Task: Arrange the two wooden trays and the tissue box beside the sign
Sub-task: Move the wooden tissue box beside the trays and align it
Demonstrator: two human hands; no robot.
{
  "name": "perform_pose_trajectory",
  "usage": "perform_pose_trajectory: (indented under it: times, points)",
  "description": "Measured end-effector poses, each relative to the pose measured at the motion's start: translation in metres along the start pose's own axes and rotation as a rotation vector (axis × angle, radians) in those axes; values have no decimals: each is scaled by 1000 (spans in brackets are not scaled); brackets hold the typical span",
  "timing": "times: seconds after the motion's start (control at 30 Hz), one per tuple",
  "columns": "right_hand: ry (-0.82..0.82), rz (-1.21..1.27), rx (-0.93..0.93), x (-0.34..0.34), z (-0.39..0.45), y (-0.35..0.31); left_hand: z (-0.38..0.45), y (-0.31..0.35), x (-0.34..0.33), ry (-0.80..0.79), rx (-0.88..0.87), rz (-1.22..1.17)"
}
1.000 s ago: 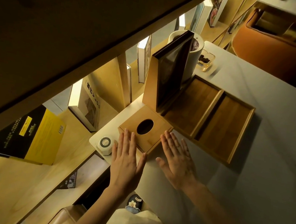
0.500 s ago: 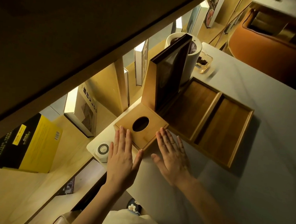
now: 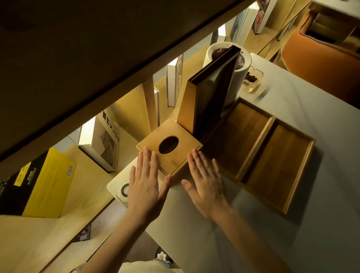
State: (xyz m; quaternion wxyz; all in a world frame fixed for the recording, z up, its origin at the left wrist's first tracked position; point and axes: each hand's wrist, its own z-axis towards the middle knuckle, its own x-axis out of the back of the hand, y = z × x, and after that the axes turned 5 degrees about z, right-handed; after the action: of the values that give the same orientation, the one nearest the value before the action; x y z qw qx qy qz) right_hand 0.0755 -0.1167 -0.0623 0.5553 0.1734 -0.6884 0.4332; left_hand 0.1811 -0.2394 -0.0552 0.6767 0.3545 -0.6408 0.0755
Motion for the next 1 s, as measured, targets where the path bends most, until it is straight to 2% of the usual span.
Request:
perform_pose_trajectory:
  times: [0.77, 1.0]
  points:
    - [-20, 45, 10, 2, 14, -5, 16, -9, 4, 17, -5, 23]
    - [4, 2, 27, 7, 15, -5, 18, -1, 14, -21, -3, 116]
